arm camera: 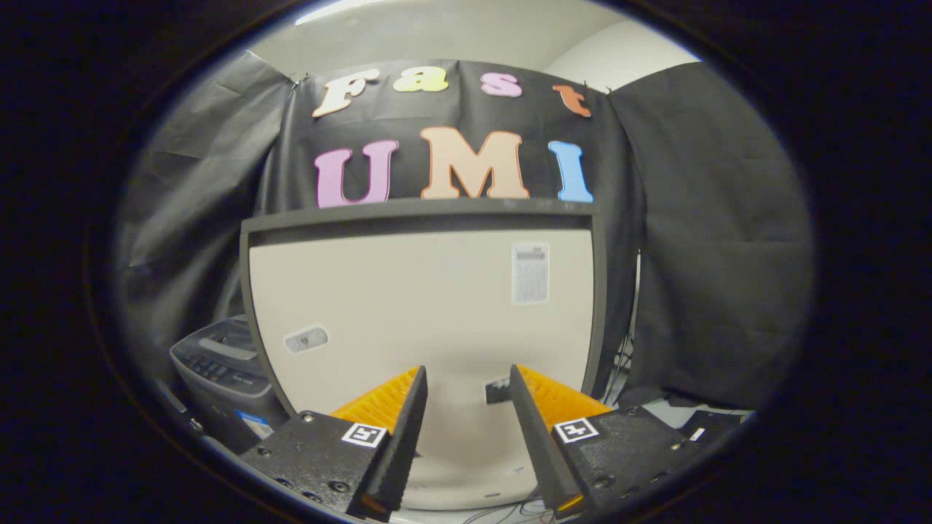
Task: Put the clothes into the washing machine and then close the washing machine lid.
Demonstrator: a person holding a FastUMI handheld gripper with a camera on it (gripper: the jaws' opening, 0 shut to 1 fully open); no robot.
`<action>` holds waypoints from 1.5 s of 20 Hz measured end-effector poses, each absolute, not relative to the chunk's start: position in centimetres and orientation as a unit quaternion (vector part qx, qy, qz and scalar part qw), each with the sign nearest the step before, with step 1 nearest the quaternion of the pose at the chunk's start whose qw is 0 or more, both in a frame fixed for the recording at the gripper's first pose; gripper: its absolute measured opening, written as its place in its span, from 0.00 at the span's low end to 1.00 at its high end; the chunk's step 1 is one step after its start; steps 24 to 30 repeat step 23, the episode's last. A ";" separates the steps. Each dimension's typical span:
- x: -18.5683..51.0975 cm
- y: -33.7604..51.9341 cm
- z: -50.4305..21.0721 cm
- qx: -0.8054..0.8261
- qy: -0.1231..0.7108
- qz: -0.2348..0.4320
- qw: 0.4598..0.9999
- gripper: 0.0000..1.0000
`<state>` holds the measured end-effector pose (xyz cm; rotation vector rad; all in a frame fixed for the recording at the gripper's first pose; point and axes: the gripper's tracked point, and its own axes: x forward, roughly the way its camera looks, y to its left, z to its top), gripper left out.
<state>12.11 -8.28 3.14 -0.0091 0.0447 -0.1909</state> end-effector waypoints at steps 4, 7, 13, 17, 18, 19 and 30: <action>8.8 -6.8 -0.6 -0.003 0.079 -0.099 0.992 0.69; 6.7 -6.0 -2.3 -0.021 0.106 -0.097 0.989 0.69; 3.9 -6.1 -3.5 0.003 0.095 -0.100 0.990 0.66; 3.6 -5.1 -2.1 -0.023 0.054 -0.079 0.995 0.64; 3.6 -5.0 -2.0 -0.020 0.051 -0.074 0.996 0.64; 3.7 -4.6 -2.0 -0.018 0.049 -0.069 0.996 0.64; 3.9 -3.7 -2.7 -0.020 0.062 -0.048 0.997 0.64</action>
